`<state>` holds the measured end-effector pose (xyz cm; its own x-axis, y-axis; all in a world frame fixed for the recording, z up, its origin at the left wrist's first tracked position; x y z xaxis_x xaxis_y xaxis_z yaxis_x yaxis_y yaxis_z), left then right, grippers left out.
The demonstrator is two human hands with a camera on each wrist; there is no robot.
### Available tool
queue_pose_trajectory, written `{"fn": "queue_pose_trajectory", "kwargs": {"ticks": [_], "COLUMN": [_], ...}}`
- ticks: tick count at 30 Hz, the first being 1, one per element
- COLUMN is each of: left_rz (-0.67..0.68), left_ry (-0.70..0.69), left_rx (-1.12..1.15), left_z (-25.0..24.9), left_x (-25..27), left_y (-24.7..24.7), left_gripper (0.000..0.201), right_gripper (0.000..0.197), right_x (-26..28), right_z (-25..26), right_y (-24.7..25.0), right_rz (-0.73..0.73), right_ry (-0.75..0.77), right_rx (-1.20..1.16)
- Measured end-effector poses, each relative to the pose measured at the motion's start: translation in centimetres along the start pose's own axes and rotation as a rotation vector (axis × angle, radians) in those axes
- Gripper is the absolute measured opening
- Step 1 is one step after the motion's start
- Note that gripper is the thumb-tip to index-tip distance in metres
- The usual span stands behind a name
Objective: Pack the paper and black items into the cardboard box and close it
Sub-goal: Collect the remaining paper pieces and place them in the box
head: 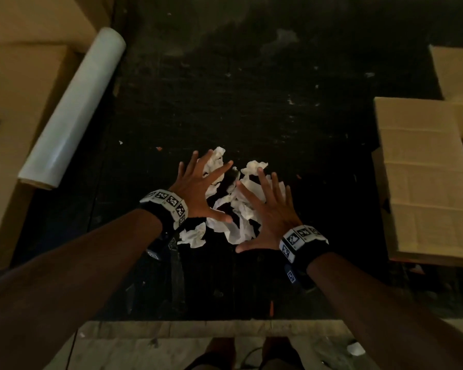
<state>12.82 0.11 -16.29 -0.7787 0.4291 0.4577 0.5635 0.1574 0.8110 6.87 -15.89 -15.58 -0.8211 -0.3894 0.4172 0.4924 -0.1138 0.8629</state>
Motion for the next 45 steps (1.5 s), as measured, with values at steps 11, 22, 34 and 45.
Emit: {"fn": "queue_pose_trajectory", "kwargs": {"ticks": [11,22,34,45], "left_rz": [0.154,0.018,0.016,-0.088], "left_ry": [-0.066,-0.106,-0.229,-0.248], "left_rx": [-0.274,-0.122,-0.247,-0.031], "left_z": [4.7,0.8,-0.1,-0.6], "left_x": [6.5,2.9,-1.0,-0.9], "left_y": [-1.4,-0.6,0.3,-2.0], "left_gripper": [0.159,0.159,0.156,0.092], "right_gripper": [0.150,0.153,0.143,0.076], "right_x": [1.2,-0.4,-3.4,-4.7], "right_z": [-1.8,0.3,1.6,0.3], "right_y": [0.5,0.3,-1.4,-2.2], "right_rz": [-0.003,-0.054,-0.071,-0.246], "right_ry": [-0.064,-0.024,-0.013,0.001], "right_rx": [-0.003,-0.089,-0.010,-0.004]}}
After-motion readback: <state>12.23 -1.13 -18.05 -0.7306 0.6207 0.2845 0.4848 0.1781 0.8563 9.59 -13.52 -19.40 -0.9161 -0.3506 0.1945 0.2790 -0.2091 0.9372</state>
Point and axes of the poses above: each hand's wrist, its own x-axis away from the middle knuckle, its own y-axis out of the back of the hand, z = x × y, the point moved 10 cm from there along -x, towards the middle knuckle, and after that the axes turned 2 degrees about x, right-handed, at the moved point
